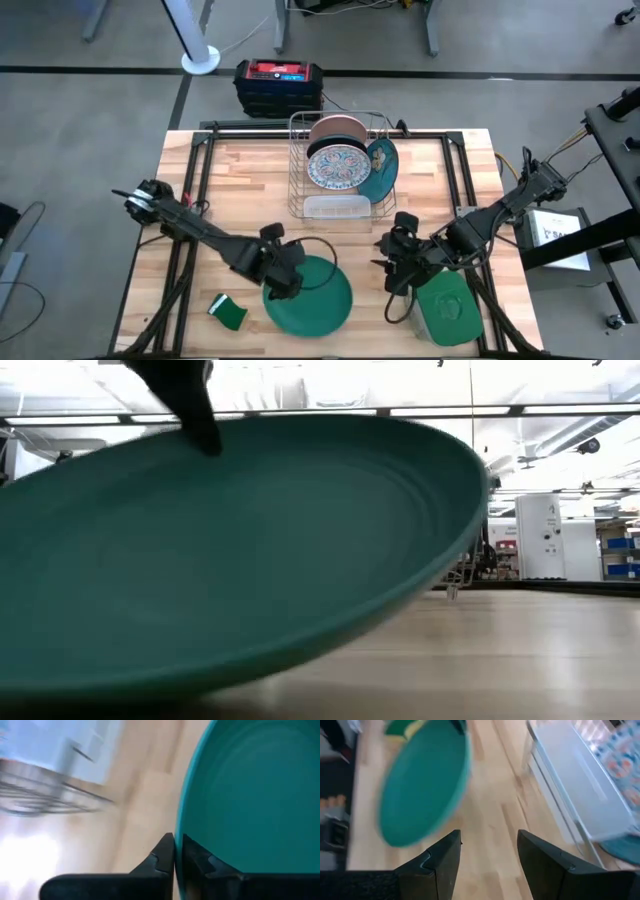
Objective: Sort dishes
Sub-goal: Put the green plate in the dishwasher rack
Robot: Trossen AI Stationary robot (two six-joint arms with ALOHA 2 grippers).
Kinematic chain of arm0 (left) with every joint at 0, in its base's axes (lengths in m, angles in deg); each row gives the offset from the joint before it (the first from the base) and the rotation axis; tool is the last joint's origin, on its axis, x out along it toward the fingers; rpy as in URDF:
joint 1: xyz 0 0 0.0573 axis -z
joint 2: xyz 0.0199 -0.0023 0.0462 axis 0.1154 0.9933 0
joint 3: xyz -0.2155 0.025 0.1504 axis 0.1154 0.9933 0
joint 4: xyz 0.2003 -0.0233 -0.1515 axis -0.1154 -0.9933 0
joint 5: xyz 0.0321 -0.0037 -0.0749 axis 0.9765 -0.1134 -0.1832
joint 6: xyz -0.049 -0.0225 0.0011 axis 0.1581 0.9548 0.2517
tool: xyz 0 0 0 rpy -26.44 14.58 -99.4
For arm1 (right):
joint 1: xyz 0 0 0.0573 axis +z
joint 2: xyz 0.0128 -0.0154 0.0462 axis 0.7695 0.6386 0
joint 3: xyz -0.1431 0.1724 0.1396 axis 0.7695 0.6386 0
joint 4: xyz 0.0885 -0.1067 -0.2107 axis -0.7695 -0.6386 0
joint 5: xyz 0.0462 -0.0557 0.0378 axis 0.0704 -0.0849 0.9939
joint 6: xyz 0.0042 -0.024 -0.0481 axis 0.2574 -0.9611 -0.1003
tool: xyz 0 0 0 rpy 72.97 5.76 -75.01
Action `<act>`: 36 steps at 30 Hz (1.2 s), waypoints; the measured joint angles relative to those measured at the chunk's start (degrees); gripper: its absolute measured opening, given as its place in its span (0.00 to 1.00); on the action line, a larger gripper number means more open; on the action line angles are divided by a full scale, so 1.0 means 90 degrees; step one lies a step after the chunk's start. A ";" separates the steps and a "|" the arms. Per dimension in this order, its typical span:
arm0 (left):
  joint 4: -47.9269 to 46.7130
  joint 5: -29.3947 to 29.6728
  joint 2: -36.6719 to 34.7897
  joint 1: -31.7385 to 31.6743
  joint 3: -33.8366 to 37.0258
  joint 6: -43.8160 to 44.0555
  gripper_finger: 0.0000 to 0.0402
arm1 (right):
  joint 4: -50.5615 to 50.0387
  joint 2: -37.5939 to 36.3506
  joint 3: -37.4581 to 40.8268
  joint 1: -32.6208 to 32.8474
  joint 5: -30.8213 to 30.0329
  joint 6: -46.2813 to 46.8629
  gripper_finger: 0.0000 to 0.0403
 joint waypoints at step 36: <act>-0.0063 0.2740 0.0024 0.0480 -0.0453 0.0068 0.01 | 0.2080 0.0007 0.1073 -0.0405 0.0111 -0.0086 0.67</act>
